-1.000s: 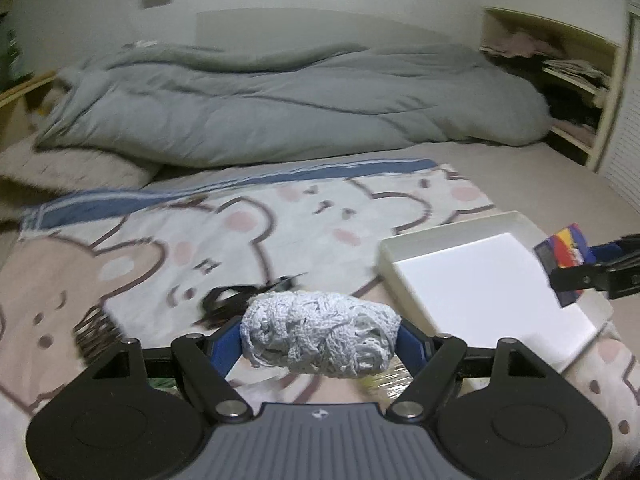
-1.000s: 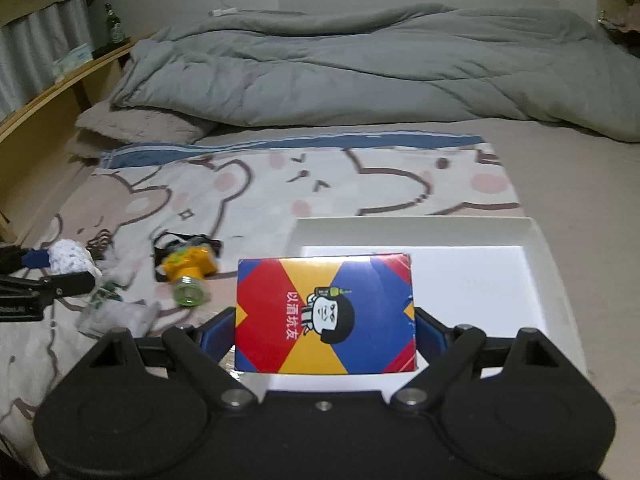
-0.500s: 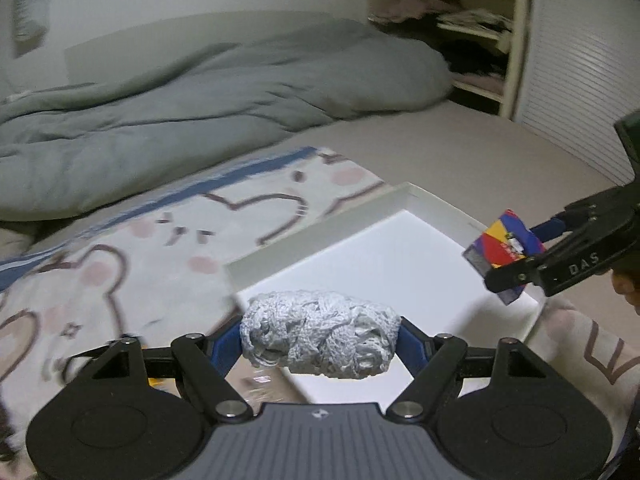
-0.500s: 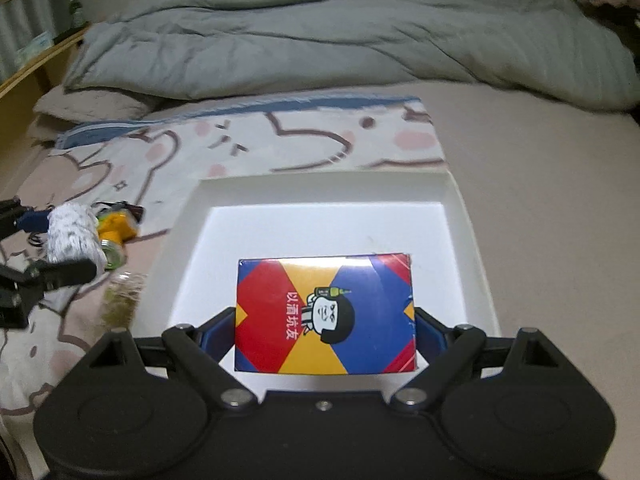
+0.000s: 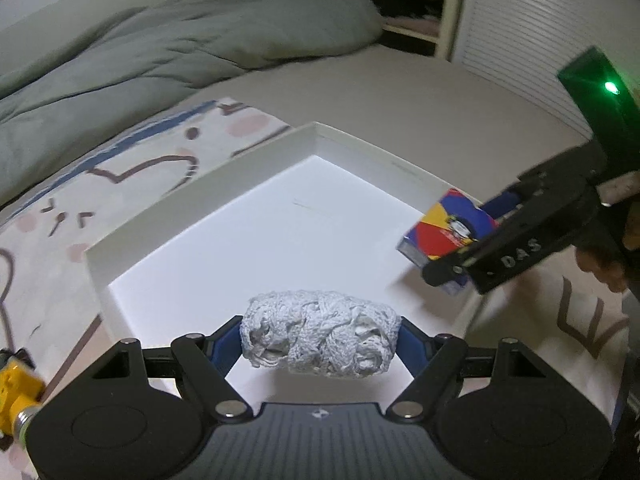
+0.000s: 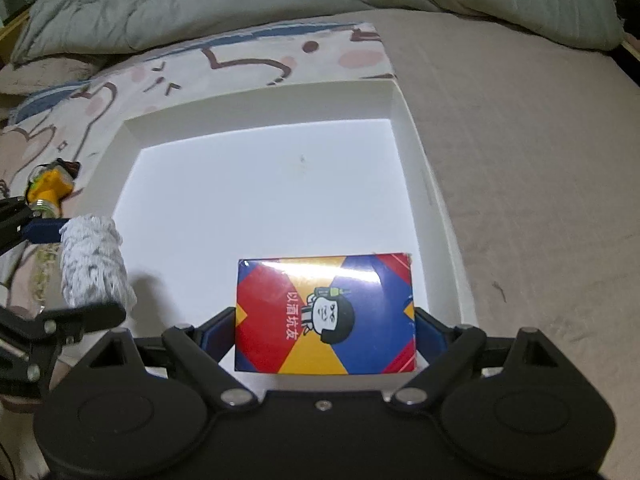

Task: Organize objects
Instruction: 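Open the right tool to drop the card box while the left tool releases the rope bundle in the tray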

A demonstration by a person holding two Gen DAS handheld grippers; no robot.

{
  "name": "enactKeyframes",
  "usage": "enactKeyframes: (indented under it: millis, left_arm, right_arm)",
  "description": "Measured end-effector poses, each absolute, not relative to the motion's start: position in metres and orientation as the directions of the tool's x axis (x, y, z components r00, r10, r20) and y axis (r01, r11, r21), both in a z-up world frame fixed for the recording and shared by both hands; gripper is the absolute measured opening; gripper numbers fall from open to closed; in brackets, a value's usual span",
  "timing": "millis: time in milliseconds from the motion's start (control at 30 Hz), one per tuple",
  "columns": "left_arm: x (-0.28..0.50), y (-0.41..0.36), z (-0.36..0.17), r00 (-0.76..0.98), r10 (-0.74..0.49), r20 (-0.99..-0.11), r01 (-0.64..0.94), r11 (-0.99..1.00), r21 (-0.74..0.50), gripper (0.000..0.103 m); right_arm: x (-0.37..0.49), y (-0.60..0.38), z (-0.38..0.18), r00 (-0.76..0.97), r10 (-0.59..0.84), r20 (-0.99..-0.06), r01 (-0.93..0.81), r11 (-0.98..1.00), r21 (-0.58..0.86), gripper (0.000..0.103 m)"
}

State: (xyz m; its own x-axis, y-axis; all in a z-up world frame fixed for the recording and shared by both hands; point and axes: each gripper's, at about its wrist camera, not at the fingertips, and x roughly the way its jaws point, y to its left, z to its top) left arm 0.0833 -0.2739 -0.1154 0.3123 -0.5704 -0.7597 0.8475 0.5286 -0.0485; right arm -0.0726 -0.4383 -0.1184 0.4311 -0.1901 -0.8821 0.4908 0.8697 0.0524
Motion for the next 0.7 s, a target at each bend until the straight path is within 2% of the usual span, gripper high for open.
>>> enactKeyframes:
  millis: [233,367,567,700]
  left_arm:
    - [0.089,-0.284,-0.129,0.279,-0.539,-0.794,0.882,0.471,-0.009,0.079]
    - [0.091,-0.291,-0.134,0.225,-0.544,-0.808,0.912,0.409,-0.021,0.079]
    - [0.085,-0.305,-0.136,0.165,-0.570,-0.805,0.943,0.329,-0.040,0.079]
    - [0.084,-0.309,-0.133,0.145,-0.582,-0.800,0.939,0.335,-0.073,0.091]
  right_arm:
    - [-0.074,-0.445,-0.126,0.373,-0.232,-0.898,0.538,0.843,0.005,0.092]
    - [-0.081,-0.452,-0.115,0.423,-0.223,-0.878,0.586,0.807,0.077,0.094]
    - [-0.079,-0.451,-0.112,0.426,-0.221,-0.877,0.594,0.800,0.087,0.094]
    - [-0.077,-0.450,-0.112,0.425,-0.215,-0.880,0.582,0.809,0.083,0.094]
